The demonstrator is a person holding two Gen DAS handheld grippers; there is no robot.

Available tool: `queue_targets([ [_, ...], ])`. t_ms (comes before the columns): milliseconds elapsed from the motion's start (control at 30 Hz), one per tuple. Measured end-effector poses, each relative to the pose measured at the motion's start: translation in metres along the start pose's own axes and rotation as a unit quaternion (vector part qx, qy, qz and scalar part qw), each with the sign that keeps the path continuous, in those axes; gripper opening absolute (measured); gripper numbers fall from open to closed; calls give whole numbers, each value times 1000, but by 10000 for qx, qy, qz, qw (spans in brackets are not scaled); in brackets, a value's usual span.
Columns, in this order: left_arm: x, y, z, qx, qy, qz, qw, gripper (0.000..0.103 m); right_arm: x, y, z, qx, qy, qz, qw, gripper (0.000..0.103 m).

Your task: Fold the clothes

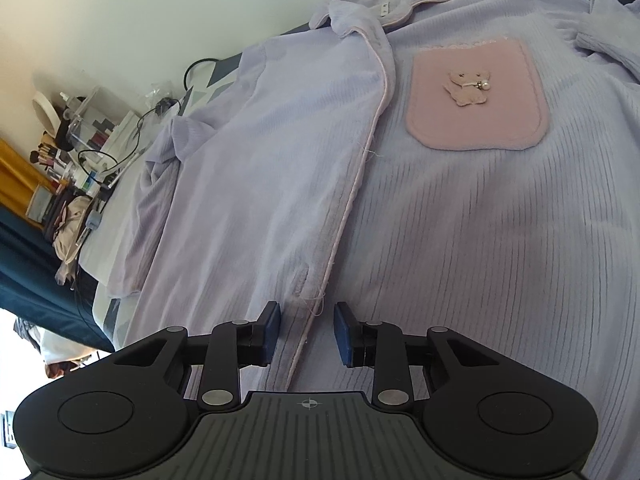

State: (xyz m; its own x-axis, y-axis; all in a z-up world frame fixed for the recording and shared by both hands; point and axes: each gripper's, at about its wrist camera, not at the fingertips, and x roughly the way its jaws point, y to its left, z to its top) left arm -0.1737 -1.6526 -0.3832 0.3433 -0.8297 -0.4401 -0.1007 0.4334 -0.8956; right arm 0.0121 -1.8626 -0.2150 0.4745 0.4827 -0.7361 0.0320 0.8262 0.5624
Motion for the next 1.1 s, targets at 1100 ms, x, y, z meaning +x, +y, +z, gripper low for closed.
queue_targets([
  [1100,-20,-38,1,855,289,1219,9884,28,-27,-15,-16,-27,-72,-351,9994,17],
])
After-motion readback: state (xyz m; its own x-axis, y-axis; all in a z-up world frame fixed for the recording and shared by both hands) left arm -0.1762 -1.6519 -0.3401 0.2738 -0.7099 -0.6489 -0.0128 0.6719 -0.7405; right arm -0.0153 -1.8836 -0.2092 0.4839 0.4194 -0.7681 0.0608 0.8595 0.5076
